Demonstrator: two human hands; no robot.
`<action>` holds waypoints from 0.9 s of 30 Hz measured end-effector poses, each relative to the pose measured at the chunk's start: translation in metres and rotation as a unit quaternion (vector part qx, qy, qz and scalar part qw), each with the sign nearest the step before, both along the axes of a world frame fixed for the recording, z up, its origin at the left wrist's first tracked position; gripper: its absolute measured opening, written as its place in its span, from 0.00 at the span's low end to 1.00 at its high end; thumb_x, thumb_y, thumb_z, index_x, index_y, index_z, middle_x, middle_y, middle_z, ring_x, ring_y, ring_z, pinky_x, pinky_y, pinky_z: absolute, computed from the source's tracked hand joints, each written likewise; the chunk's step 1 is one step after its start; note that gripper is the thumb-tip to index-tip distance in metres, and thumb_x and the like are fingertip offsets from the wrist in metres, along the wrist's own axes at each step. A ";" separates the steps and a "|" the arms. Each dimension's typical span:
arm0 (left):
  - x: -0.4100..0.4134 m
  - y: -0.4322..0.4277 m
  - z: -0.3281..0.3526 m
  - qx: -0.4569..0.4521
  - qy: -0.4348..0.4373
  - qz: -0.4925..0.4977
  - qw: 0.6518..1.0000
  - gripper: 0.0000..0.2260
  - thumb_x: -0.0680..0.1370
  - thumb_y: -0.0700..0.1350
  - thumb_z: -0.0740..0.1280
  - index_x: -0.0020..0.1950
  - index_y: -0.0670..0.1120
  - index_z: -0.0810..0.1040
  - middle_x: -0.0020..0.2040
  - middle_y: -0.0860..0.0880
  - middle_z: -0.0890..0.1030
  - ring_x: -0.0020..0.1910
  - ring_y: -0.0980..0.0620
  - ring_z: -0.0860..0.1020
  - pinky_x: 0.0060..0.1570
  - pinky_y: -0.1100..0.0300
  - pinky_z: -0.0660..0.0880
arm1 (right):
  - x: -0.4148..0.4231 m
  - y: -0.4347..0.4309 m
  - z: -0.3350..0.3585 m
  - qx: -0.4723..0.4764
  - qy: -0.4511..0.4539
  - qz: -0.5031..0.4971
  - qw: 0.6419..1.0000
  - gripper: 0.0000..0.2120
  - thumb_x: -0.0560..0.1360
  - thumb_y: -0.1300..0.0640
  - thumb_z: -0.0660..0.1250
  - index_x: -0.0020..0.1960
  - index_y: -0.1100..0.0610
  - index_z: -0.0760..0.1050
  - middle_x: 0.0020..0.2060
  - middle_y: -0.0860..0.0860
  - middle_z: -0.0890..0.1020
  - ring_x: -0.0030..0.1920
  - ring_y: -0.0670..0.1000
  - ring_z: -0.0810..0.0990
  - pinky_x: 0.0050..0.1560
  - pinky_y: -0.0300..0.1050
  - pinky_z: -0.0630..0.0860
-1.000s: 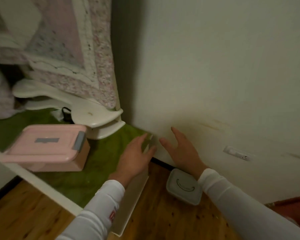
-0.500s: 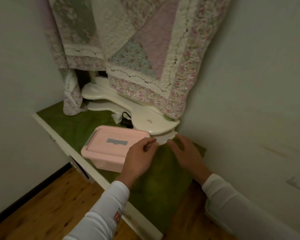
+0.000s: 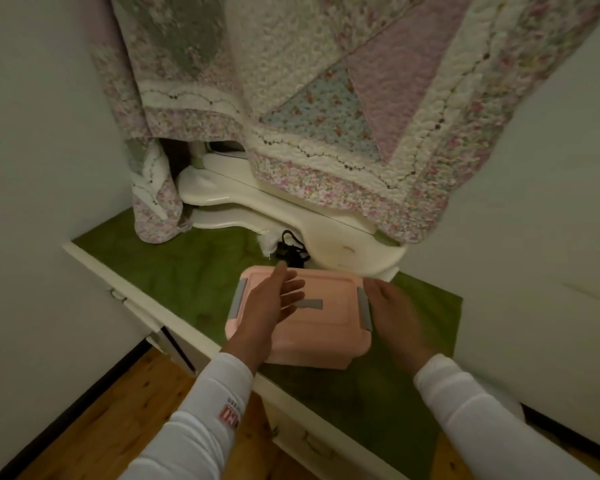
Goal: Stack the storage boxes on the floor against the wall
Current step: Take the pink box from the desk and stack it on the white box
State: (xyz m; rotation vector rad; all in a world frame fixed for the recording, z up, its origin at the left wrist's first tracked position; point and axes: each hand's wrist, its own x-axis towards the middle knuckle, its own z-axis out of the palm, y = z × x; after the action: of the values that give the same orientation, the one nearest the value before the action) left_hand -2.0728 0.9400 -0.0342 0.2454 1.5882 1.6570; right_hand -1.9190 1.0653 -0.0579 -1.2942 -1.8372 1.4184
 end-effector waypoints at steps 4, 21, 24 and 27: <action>-0.028 -0.005 -0.007 -0.004 0.052 0.025 0.998 0.13 0.81 0.54 0.61 0.55 0.48 0.80 0.50 0.50 0.85 0.49 0.53 0.82 0.45 0.59 0.75 | -0.011 -0.006 -0.013 0.024 -0.006 -0.049 0.998 0.25 0.79 0.43 0.61 0.71 0.56 0.69 0.62 0.51 0.76 0.55 0.49 0.74 0.53 0.45 0.70; -0.072 -0.008 -0.066 -0.243 0.451 -0.042 0.858 0.33 0.78 0.61 0.62 0.78 0.46 0.60 0.76 0.43 0.65 0.73 0.42 0.65 0.71 0.44 0.63 | -0.031 -0.002 -0.046 0.153 -0.151 -0.050 0.975 0.36 0.77 0.39 0.61 0.77 0.59 0.57 0.77 0.57 0.59 0.76 0.58 0.57 0.74 0.54 0.56; -0.077 -0.009 -0.074 -0.290 0.448 -0.077 0.842 0.39 0.76 0.69 0.58 0.80 0.49 0.54 0.80 0.46 0.57 0.77 0.43 0.58 0.73 0.42 0.59 | -0.038 -0.001 -0.054 0.128 -0.164 -0.048 0.977 0.39 0.76 0.36 0.60 0.78 0.57 0.55 0.78 0.56 0.55 0.77 0.57 0.54 0.73 0.52 0.55; -0.080 -0.007 -0.081 -0.320 0.440 -0.103 0.833 0.41 0.73 0.73 0.55 0.80 0.53 0.51 0.81 0.46 0.52 0.78 0.42 0.55 0.73 0.40 0.57 | -0.043 -0.002 -0.061 0.114 -0.183 -0.044 0.975 0.41 0.75 0.33 0.59 0.79 0.54 0.53 0.79 0.55 0.52 0.77 0.58 0.54 0.72 0.54 0.57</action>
State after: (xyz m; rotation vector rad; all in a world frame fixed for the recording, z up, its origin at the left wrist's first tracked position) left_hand -2.1532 0.9330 -0.1152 0.8735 2.5789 0.7459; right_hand -1.9620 1.0637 -0.1188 -1.5704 -2.0749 0.9328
